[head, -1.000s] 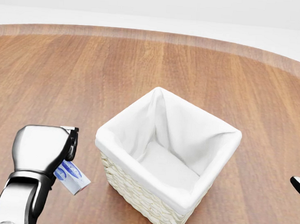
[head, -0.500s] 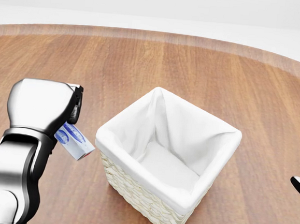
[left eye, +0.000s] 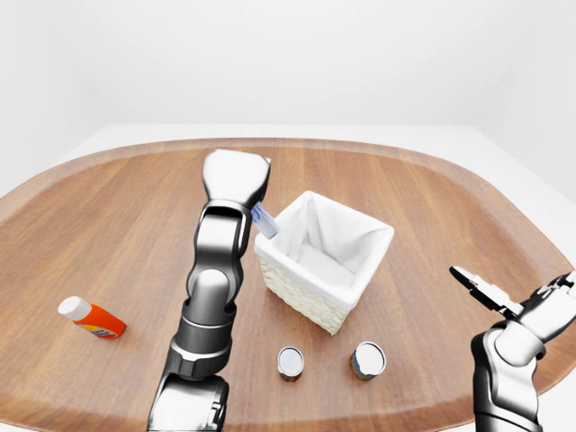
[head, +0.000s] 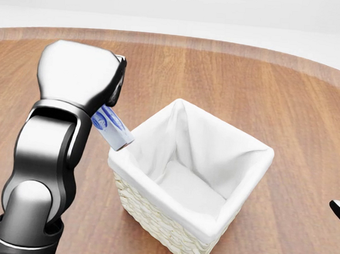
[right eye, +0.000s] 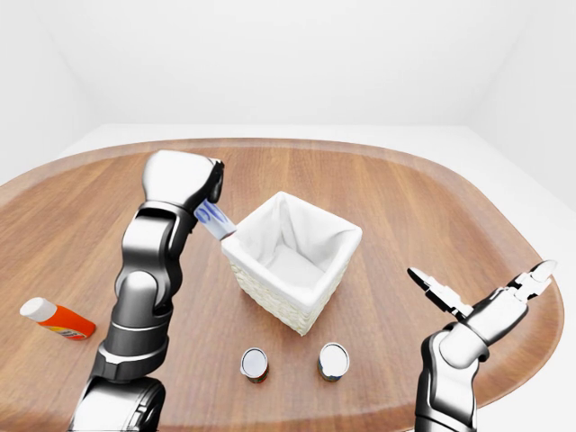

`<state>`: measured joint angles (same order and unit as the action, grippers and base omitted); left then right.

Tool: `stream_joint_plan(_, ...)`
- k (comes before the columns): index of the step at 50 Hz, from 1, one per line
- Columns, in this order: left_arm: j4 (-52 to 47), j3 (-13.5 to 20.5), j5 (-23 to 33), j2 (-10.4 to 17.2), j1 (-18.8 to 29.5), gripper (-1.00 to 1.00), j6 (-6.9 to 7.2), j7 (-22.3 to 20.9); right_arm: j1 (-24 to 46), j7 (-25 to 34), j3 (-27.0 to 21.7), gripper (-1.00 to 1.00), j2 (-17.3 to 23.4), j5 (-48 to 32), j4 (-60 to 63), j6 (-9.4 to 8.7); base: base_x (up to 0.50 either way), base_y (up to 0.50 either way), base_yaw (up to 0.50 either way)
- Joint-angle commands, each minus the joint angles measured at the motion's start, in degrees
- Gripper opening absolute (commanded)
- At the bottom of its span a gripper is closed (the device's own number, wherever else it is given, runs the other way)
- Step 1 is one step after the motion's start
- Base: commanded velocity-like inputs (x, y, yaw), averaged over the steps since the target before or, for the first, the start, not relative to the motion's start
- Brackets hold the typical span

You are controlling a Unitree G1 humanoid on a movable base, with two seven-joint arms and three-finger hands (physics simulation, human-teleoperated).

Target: Pick up the alphabet soup and the cream cheese box, and put them in the basket.

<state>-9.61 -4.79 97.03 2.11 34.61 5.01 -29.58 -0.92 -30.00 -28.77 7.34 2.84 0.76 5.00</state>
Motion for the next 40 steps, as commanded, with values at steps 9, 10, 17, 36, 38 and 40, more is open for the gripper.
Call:
stream_joint_plan(9,12.9,-1.3,2.8,-4.5,11.0,-1.00,-0.01,2.0,-0.1,0.0,0.0,1.00,-0.1,0.2,0.3,0.00,0.00,0.00,0.00)
stream_joint_plan(10,14.0,-1.2,2.6,-4.4,11.5,-1.00,-0.01,2.4,-0.1,0.0,0.0,1.00,-0.1,0.2,0.2,0.00,0.00,0.00,0.00)
stream_joint_plan(17,21.9,-2.3,2.0,-5.2,14.3,-1.00,-0.01,5.8,-0.1,0.0,0.1,1.00,-0.1,0.2,0.3,0.00,0.00,0.00,0.00)
stream_joint_plan(36,45.5,-4.6,-1.0,-9.9,22.1,-1.00,-0.01,17.8,0.2,0.0,0.3,1.00,0.2,0.1,-0.4,0.00,0.00,0.00,0.00)
stream_joint_plan(38,47.3,-4.6,-1.2,-10.3,22.8,-1.00,-0.01,18.6,0.1,0.0,0.2,1.00,0.2,0.3,0.0,0.00,0.00,0.00,0.00)
stream_joint_plan(40,49.4,-4.9,-1.3,-11.0,23.4,-1.00,-0.01,19.8,0.3,0.0,0.3,1.00,0.2,0.1,-0.7,0.00,0.00,0.00,0.00)
